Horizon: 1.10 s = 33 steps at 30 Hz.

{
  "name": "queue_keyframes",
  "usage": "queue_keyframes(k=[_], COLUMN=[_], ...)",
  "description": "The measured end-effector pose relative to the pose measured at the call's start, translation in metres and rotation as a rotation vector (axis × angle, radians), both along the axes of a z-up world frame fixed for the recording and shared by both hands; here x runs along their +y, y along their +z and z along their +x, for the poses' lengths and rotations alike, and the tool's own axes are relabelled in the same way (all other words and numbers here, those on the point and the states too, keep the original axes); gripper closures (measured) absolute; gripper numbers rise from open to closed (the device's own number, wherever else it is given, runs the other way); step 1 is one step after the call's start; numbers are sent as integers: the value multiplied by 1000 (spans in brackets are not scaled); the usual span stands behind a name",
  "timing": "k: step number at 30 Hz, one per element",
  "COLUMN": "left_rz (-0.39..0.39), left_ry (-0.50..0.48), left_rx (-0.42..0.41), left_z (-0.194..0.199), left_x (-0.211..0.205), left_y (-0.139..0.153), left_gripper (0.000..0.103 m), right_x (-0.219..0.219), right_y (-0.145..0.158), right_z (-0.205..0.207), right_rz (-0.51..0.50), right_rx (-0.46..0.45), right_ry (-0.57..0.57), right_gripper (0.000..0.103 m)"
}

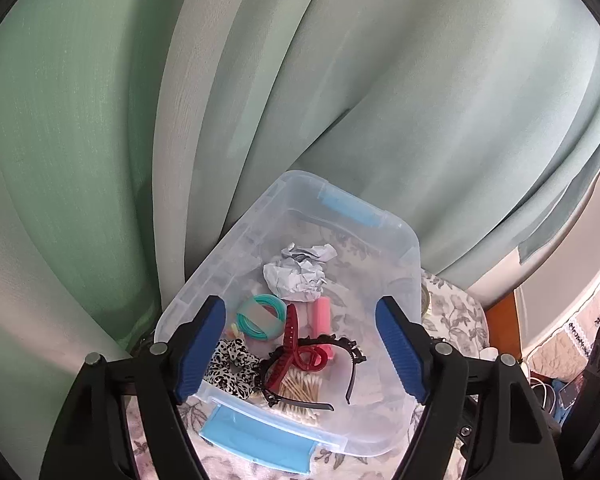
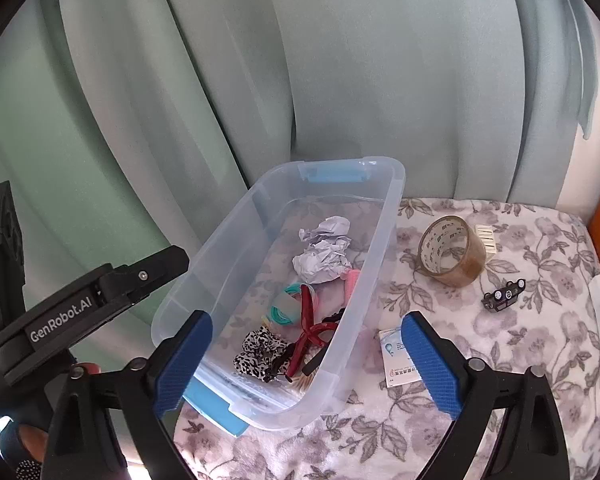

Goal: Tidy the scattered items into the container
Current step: 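Move both tools back from the box toward the ear-drops box and toy car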

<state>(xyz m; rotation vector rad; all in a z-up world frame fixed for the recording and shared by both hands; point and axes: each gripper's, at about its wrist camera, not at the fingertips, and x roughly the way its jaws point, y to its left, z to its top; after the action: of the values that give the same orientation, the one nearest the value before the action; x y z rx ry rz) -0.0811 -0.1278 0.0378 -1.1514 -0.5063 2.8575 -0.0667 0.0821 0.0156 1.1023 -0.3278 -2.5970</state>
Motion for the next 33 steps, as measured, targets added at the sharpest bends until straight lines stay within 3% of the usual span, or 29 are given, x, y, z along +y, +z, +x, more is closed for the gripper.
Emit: queue_keyframes(k=[7,22,33], left_rz=[-54,-177,-219], left_ry=[-18,-122,-186], left_rx=[31,111,144], left_z=[12,37,53], left_x=[21,88,145], left_y=[14,33,34], left_gripper=[18,1,0], right_x=[23,89,150], right_y=[8,20,11], right_z=[14,53,80], right_rz=[-37,-78,-118], right_rx=[33,130,164], right_ry=[-46,-189,-318], right_gripper=[0,0,0])
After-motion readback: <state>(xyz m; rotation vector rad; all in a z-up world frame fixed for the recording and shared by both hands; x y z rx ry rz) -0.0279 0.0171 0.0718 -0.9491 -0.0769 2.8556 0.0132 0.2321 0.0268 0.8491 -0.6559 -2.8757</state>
